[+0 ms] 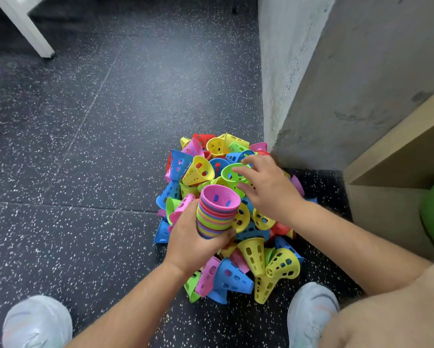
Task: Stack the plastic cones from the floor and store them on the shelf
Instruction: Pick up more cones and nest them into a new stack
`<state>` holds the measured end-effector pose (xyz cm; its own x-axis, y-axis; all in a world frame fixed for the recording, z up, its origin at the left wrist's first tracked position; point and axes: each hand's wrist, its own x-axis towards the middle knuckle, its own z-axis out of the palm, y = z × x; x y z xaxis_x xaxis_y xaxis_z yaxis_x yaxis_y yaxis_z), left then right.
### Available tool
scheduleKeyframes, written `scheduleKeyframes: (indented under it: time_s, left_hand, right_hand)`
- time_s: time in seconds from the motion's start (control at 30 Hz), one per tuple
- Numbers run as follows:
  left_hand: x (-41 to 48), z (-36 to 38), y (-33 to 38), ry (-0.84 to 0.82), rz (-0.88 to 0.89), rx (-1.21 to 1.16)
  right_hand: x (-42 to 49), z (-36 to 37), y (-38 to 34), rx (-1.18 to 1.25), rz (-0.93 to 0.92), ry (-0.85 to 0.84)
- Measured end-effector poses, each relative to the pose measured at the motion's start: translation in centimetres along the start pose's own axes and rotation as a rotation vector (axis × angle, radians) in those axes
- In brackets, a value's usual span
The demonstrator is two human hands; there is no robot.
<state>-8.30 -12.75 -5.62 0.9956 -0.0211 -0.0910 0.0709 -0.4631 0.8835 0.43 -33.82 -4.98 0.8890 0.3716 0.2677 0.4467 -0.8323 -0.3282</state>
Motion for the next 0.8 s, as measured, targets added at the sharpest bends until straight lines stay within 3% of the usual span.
scheduleKeyframes:
  time_s: [0.2,0.4,0.53,0.8]
  left_hand:
    - [1.7,0.3,0.0,-0.009,0.044,-0.035]
    - [2.2,0.3,-0.2,-0.053,0.075,-0.02]
    - [2.4,0.2,-0.4,-0.078,0.091,-0.023]
    - [1.9,-0.1,-0.4,-0.027,0.057,-0.105]
  right_hand:
    - [0.0,0.6,0.2,0.033,0.112,-0.05]
    - [-0.4,-3.4,0.1,0.255,0.212,0.204]
    - [-0.6,-5.2,-1.4,0.335,0.155,0.295]
    - [-2.5,-4.5,-4.7,0.436,-0.01,0.015]
